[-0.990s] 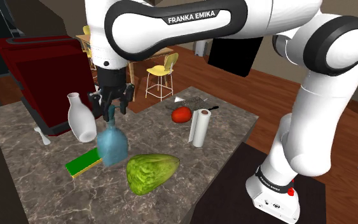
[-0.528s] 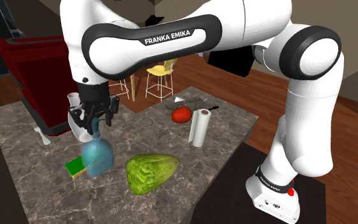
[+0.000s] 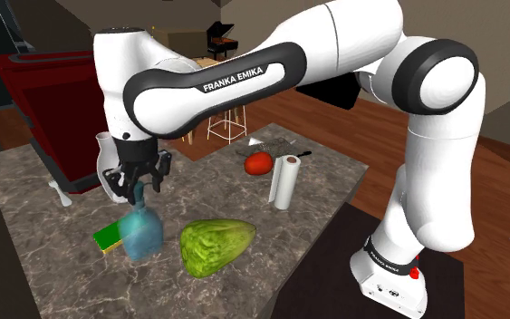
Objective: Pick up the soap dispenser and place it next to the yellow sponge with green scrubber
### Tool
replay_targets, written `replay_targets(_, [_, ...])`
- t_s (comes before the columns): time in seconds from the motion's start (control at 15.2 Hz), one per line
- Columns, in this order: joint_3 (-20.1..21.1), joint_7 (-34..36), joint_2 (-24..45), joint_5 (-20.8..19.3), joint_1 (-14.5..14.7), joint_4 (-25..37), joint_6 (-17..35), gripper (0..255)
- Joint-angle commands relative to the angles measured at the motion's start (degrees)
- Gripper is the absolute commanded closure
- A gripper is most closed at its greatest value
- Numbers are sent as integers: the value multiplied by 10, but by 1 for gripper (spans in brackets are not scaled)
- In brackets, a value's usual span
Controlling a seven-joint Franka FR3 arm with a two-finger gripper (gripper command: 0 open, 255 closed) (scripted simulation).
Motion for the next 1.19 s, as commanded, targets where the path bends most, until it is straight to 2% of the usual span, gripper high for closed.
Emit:
replay_targets(0.0, [-1,0,1,0,-1,-15,16,255])
replay_targets(0.2, [-1,0,6,-2,-1,-29,35,255])
replay_targets(0.66, [-1,0,6,-2,-1,-29,35,255])
replay_targets(0.73, [-1,0,6,-2,-1,-29,35,0])
replay_targets(1.06, [-1,0,6,-2,-1,-29,35,0])
replay_targets(1.12, [-1,-1,-1,0,-2,-19,19,0])
